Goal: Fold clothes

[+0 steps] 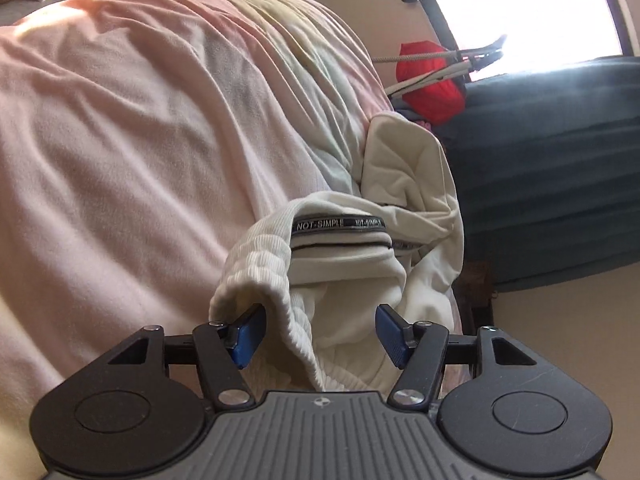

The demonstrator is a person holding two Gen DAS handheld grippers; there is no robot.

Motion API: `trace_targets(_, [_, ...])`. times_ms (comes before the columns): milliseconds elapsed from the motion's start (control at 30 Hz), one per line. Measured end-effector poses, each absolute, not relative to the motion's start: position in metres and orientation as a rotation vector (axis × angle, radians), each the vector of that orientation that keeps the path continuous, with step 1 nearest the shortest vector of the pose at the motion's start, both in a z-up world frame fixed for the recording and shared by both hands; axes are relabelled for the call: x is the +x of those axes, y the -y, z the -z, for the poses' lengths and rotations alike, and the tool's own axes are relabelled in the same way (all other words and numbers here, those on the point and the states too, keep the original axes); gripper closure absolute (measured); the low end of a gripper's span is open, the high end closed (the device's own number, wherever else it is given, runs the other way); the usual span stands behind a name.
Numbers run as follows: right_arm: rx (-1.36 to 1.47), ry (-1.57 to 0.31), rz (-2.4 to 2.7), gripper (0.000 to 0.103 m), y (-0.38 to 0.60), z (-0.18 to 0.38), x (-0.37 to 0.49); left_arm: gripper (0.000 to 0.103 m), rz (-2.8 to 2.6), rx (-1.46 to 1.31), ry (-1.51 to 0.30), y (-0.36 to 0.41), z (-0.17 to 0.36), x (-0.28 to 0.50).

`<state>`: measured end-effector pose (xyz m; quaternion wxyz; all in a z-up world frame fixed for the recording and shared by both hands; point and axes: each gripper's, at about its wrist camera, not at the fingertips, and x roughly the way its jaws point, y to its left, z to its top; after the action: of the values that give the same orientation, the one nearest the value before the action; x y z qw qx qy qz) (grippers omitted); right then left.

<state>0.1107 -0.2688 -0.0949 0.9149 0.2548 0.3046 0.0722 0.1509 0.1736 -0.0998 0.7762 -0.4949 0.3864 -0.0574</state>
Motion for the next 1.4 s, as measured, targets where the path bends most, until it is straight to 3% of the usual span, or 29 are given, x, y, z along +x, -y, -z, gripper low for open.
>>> trace_targets(67, [0.501,-0.599,-0.153,0.081,0.261,0.094,0.113,0.054,0.112,-1.065,-0.832,-0.171,0.104,0.161])
trace_targets(100, [0.487,-0.573,-0.147,0.081,0.257,0.092,0.113,0.066,0.102,-1.056,-0.826,-0.17,0.106,0.164])
trace_targets(133, [0.466,-0.544,-0.145,0.073,0.253,0.09,0.114,0.079,0.092,-1.049,-0.819,-0.169,0.107,0.167])
trace_targets(167, [0.448,-0.522,-0.161,0.063,0.249,0.088,0.114,0.082,0.083,-1.048,-0.809,-0.169,0.108,0.168])
trace_targets(200, [0.432,-0.504,-0.184,0.039,0.245,0.087,0.115,0.087,0.075,-1.055,-0.793,-0.17,0.108,0.168])
trace_targets(233, [0.418,-0.492,-0.205,0.026,0.241,0.087,0.115,0.09,0.068,-1.066,-0.772,-0.171,0.107,0.166])
trace_targets(367, [0.334,-0.493,-0.246,0.028,0.224,0.088,0.115,0.093,0.093,-1.104,-0.641,-0.178,0.091,0.149])
trace_targets(433, [0.294,-0.451,-0.26,0.037,0.217,0.086,0.11,0.094,0.14,-1.149,-0.573,-0.181,0.083,0.139])
trace_targets(500, [0.27,-0.418,-0.301,0.038,0.211,0.082,0.104,0.095,0.205,-1.196,-0.518,-0.185,0.076,0.127])
trace_targets(567, [0.271,-0.42,-0.348,0.045,0.206,0.078,0.102,0.095,0.235,-1.216,-0.489,-0.19,0.069,0.118])
trace_targets(800, [0.243,-0.743,-0.451,0.049,0.185,0.118,0.12,0.097,0.028,-1.165,-0.626,-0.208,0.078,0.117])
trace_targets(1067, [0.301,-0.751,-0.451,0.048,0.189,0.111,0.112,0.096,-0.07,-0.938,-0.736,-0.207,0.073,0.123])
trace_targets(1167, [0.388,-0.707,-0.376,0.047,0.217,0.1,0.104,0.09,-0.065,-0.801,-0.734,-0.205,0.055,0.116])
trace_targets(1400, [0.672,-0.738,-0.163,0.047,0.287,0.114,0.106,0.059,-0.024,-0.628,-0.68,-0.202,0.028,0.111])
